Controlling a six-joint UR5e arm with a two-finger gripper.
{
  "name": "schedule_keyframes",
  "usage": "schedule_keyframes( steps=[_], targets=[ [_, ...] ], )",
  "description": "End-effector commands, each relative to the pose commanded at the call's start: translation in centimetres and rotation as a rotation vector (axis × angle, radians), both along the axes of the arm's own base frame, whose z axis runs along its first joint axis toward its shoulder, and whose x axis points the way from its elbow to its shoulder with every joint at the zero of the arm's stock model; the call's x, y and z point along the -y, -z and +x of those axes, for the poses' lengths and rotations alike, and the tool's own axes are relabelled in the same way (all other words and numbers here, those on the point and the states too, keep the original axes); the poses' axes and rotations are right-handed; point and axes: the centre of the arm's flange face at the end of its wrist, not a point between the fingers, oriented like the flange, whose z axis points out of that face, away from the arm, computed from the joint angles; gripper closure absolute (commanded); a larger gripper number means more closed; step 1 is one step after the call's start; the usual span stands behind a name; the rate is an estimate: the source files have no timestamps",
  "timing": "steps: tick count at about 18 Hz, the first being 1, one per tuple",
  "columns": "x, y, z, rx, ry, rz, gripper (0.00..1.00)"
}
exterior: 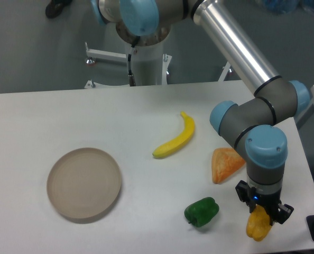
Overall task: Place the yellow pepper on the plate
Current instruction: 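Lift the yellow pepper held in the gripper off the table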
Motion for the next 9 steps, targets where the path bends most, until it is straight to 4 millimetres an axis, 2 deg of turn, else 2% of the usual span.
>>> schedule_keyframes(
  steps=[5, 7, 9],
  targets=[
    [-0.1, -0.3, 0.4, -0.001, -0.004, 0.0, 0.69],
    [-0.2, -0.9, 0.9, -0.002, -0.002, 0.003, 0.69],
    [0.8, -2.2, 2.0, 0.02, -0.012, -0.014, 0.69]
  ],
)
